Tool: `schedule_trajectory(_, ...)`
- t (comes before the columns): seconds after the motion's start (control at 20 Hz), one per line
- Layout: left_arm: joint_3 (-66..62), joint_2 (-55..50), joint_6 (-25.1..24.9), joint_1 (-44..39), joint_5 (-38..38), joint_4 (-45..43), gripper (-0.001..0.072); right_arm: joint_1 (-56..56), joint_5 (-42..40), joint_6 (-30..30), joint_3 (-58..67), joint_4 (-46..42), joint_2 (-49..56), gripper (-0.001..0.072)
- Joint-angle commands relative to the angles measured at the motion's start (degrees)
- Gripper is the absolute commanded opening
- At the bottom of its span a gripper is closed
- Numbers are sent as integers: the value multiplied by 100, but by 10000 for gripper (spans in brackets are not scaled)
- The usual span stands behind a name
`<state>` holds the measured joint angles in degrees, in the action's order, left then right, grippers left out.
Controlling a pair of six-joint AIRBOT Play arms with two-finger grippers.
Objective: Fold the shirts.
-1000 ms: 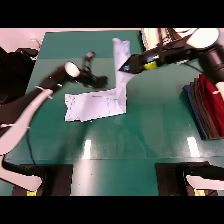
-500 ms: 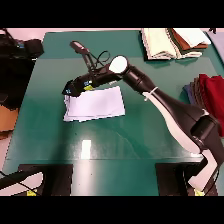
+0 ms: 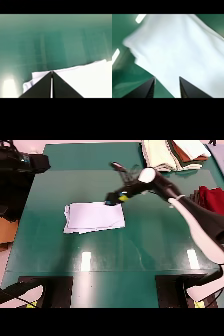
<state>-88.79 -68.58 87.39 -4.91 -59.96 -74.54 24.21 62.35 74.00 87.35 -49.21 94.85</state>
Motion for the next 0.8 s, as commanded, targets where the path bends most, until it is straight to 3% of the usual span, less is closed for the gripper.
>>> schedule_trajectory(0.0,7,7,-90,-262,46,22,28,-938,-28,308,-1451,-267,-535,629)
schedule_trajectory(0.2,7,4,-90,-262,118,70,29,-1180,-431,83,-2153,756,-299,631)
schedule_trajectory(0.5,7,4,-87,-262,116,129,29,-348,-1047,-160,-1390,1558,717,621)
schedule_trajectory(0.65,7,4,-87,-262,35,232,29,-4,-1434,-160,-695,1663,1134,395)
schedule_trajectory(0.75,7,4,-90,-262,13,389,28,109,-1644,-166,-389,1622,1220,63)
